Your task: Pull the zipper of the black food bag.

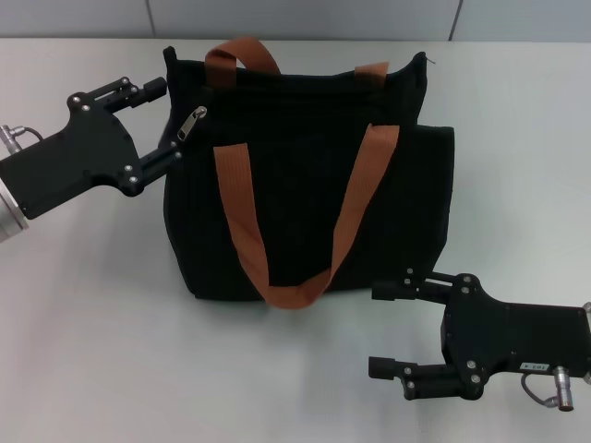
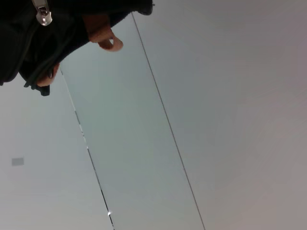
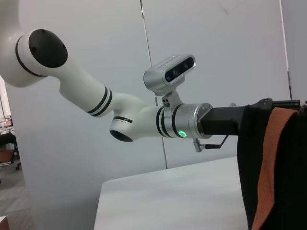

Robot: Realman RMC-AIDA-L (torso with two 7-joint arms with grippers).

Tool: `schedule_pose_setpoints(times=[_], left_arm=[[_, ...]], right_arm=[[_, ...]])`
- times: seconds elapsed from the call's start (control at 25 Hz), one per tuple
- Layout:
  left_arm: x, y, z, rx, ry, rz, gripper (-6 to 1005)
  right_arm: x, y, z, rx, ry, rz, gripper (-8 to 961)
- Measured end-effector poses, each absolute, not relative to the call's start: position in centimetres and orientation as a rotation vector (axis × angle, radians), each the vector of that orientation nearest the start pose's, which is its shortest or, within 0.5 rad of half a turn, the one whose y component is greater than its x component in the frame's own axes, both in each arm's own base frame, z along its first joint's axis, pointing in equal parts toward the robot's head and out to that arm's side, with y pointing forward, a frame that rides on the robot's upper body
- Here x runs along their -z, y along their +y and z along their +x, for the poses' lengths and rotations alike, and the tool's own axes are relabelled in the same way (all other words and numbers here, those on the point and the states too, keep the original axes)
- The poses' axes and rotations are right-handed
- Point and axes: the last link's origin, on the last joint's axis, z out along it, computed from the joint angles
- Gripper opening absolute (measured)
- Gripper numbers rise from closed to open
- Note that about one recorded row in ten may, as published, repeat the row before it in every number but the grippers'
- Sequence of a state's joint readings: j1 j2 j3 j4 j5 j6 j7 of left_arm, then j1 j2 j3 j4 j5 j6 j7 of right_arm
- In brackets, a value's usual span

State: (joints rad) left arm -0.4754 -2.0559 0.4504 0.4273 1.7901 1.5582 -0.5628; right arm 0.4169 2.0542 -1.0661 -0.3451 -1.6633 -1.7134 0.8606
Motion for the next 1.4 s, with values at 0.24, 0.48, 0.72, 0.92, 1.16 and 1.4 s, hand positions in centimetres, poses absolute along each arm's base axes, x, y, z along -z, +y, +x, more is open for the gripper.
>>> schedule_pose_setpoints(times=[0.24, 0.48, 0.72, 0.92, 1.16, 1.4], left_arm=[[-1.7, 32.1, -28.9, 0.744, 0.085, -2.282, 604], [-1.7, 32.0, -28.8, 0.747, 0.088, -2.282, 373], [-1.7, 31.9, -28.9, 0.746, 0.102, -2.279, 79], [-1.6, 31.4, -28.7, 0.777, 0.117, -2.275, 29], [-1.9, 30.7, -28.7, 0.822, 0.138, -2.208, 30], [-1.7, 30.5, -28.7, 0.826, 0.152, -2.191, 32]], right_arm=[[5.1, 24.3, 26.7, -1.031, 0.248, -2.884, 800], [5.1, 24.4, 26.6, -1.034, 0.243, -2.886, 799], [4.5, 24.1, 26.0, -1.111, 0.230, -2.887, 798], [2.4, 24.2, 24.4, -1.347, 0.310, -2.844, 798], [0.6, 26.9, 21.6, -1.523, 0.613, -2.870, 797], [0.5, 31.0, 17.9, -1.433, 0.901, -2.952, 796]])
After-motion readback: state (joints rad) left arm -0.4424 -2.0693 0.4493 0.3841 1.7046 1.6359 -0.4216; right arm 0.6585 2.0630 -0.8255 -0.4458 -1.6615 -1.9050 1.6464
